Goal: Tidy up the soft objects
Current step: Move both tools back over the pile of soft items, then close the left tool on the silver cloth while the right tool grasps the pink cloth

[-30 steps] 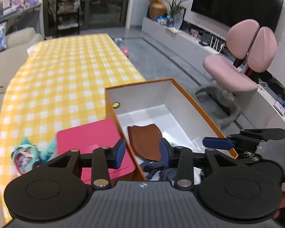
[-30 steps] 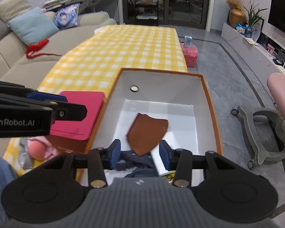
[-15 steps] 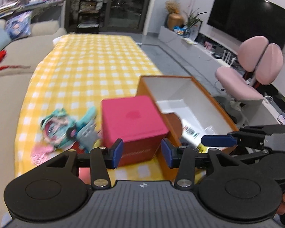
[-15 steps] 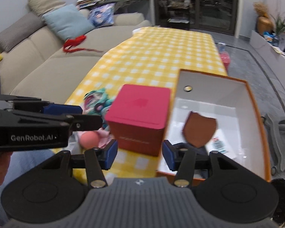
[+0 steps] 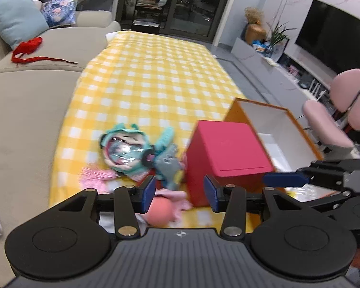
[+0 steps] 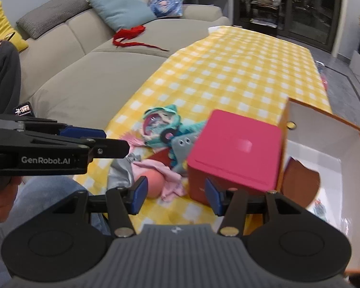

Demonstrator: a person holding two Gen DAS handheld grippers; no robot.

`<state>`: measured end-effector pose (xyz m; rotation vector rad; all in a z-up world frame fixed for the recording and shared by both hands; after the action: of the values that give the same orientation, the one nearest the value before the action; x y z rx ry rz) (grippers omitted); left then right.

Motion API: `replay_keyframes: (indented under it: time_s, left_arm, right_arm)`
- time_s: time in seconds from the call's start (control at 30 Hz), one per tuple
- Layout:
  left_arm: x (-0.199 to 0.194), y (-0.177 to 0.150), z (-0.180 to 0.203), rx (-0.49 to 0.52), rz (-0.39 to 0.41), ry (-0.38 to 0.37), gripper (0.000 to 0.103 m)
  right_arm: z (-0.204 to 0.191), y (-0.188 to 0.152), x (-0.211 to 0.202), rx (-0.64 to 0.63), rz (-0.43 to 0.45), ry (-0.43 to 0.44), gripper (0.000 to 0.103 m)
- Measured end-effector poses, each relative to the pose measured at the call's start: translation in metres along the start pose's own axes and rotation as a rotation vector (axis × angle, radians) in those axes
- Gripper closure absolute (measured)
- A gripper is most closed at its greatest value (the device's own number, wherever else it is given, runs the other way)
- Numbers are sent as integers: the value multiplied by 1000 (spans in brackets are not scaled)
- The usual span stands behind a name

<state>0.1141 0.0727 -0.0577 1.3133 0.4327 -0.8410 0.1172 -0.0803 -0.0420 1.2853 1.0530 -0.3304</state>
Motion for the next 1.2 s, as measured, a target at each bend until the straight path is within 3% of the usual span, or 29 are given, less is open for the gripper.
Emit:
replay_keyframes:
  time_s: [0.17,0.5,0.7,1.0,1.2]
  left_arm:
    - [8,10,-23,25,-17,27,49]
    - [52,16,-62,94,-146,36,47]
    - [77,7,-76,135,-234,12,47]
    - [94,-27,-79,194,-405,-29,43]
    - [108,-35,-81,206,-432,-33,40]
  right_arm:
    - [-12,23,22,-55,-10,9,50]
    - [-26,60,87,-213,-103,14,51]
    - [-39,53,119,-354,-189,52,56]
    - [-53,25,139,-428,-261,117,60]
    - [-55,26,149,-474,-296,159,67]
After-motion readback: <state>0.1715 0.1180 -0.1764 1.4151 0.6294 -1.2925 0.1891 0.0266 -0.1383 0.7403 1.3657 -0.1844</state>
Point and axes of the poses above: each gripper's, at about its wrist camera, not at the fingertips, and x roughly the way its jaws point, z to its right, y to its top, the point moved 5 cm from there along x, roughly the way its jaws point, and after that the axes turned 2 degrees about -y, right-handed, at the moved point
